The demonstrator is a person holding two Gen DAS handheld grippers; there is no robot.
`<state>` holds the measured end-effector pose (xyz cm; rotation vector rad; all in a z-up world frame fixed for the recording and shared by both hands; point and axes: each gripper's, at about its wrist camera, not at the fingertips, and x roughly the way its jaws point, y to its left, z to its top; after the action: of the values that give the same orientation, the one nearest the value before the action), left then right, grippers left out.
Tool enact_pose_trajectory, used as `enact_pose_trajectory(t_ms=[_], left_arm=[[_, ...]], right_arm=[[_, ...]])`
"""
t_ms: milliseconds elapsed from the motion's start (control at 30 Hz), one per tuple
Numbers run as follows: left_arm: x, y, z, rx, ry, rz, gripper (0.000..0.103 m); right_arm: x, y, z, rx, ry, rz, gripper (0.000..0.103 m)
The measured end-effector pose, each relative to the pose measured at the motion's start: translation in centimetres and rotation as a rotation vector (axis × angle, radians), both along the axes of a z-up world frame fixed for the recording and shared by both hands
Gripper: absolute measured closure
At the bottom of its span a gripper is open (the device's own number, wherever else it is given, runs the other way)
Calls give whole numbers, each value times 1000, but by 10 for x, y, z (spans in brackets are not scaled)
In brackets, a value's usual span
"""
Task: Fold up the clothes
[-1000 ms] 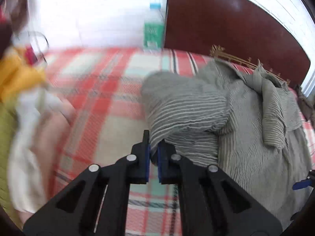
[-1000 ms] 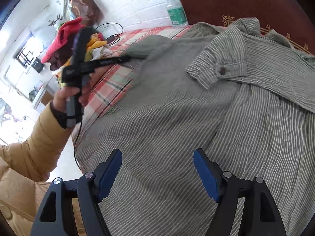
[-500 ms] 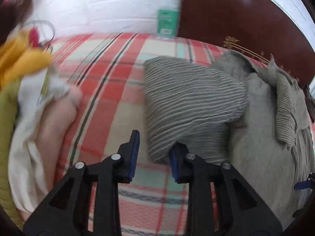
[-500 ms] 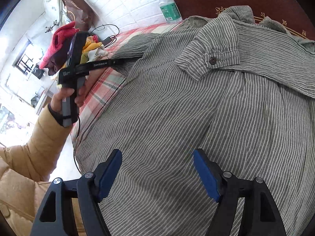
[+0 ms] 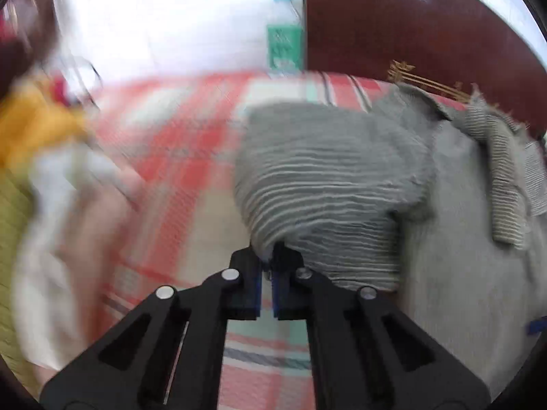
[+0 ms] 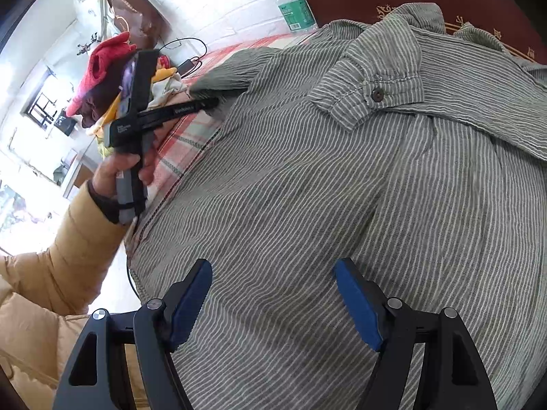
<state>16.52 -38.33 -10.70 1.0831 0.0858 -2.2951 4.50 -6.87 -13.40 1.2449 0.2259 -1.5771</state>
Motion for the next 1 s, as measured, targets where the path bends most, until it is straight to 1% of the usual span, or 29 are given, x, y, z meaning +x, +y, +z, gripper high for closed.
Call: enact_pose_trajectory(t_ms=[33,100,133,167,200,233,267,300,333,367,400,433,467,500,567,600,633,700,767,800,900,1000], left_arm=[[-1,3,11,-112,-22,15,98],[-4,13,30,-368,-60,50,97],[-6,19,37,-481,-73,56,96],[-9,25,42,-564,-84,59,93],[-13,30,43,-621,-99,67,89],[-17,35,42,-667,-117,78,85],[-21,38,40,-679,-132,80,80],[-22,36,39,-588,-119,57,70],[-19,32,38,-426,-82,17,61],[-15,26,35,-278,-48,-9,43],[-9,20,30,-146,-19,-19,40],[-1,13,23,-40,8,-13,40],[9,6,15,38,35,12,40],[21,-1,7,140,71,35,40],[49,-17,-8,401,176,56,40],[62,-23,-15,510,221,62,40],[72,-25,-21,586,255,62,40],[88,-28,-30,715,328,53,40],[97,-31,-33,810,402,68,37],[97,-34,-35,839,428,76,36],[89,-41,-36,873,477,103,36],[82,-61,-43,923,550,186,36]], right_arm=[[0,1,0,0,1,-3,26],[-1,3,-1,2,1,-12,26],[-1,3,-1,1,-2,-15,26],[-2,3,-2,-2,-5,-16,26],[-2,2,-2,-3,-4,-17,26],[-2,2,-2,-5,-4,-16,26],[-1,1,-2,-7,-5,-14,26],[-1,-1,-2,-9,-5,-11,26],[-1,-2,-2,-10,-5,-9,26],[-1,-2,-2,-11,-2,-4,26],[0,-3,-1,-12,0,1,26],[0,-4,0,-13,3,6,26],[0,-5,0,-14,6,11,26],[0,-5,1,-14,9,16,26],[0,-6,1,-8,14,19,26],[-2,-6,0,-8,10,20,26],[-3,-6,-1,-8,6,22,26],[-5,-6,-4,-5,0,24,26],[-5,-8,-6,-1,-4,28,26],[-4,-9,-7,1,-4,31,26],[-3,-11,-7,5,-1,40,25],[0,-11,-6,8,0,43,25]])
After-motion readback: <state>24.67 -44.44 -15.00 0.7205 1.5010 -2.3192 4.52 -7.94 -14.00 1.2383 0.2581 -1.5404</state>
